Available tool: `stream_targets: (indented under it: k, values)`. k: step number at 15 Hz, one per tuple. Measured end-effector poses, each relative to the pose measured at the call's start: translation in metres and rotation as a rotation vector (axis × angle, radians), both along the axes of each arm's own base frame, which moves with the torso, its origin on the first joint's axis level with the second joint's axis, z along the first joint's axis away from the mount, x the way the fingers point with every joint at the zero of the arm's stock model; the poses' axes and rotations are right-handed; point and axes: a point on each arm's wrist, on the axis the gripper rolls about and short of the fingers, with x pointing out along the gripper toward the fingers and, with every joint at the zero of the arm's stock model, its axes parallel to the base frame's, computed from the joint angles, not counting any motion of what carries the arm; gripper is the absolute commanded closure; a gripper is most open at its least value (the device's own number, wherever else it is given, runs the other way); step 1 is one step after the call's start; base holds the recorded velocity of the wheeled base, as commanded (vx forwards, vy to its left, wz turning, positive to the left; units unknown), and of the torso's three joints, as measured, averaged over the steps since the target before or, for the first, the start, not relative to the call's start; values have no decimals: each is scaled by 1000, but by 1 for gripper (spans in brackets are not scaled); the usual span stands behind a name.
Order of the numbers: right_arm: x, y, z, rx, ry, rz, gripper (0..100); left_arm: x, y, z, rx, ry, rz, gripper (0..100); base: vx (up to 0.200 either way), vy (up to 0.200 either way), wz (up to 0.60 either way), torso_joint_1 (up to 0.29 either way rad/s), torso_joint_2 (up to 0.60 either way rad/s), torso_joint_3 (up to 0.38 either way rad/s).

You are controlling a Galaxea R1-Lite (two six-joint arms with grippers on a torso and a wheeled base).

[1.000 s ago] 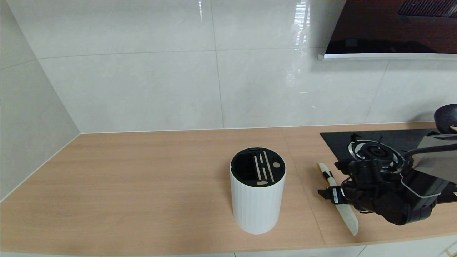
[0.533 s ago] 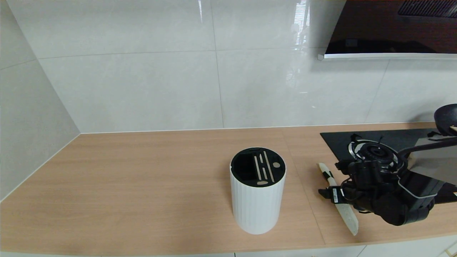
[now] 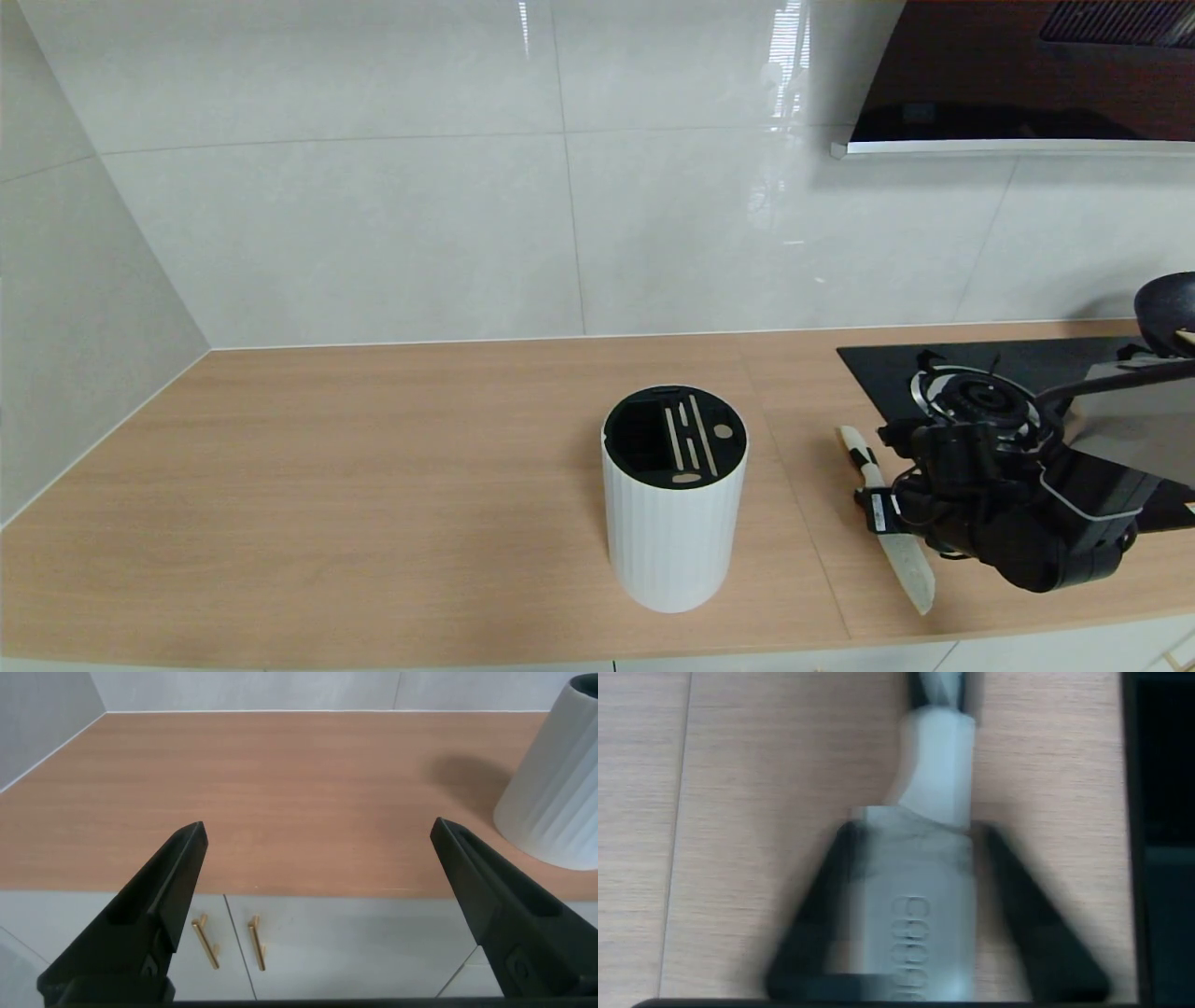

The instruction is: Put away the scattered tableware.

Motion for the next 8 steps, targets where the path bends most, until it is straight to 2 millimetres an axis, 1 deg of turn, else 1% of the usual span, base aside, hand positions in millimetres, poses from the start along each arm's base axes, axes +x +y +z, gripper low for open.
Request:
stream_targets:
  k: [5, 8]
  values:
    - [-1, 0, -1, -7, 8, -3, 100, 0, 0, 0, -1, 1, 0, 0, 0, 0, 0, 0, 0, 0]
    - [-4, -1, 0, -53, 7, -21, 100, 0, 0, 0, -1, 1, 0, 0, 0, 0, 0, 0, 0, 0]
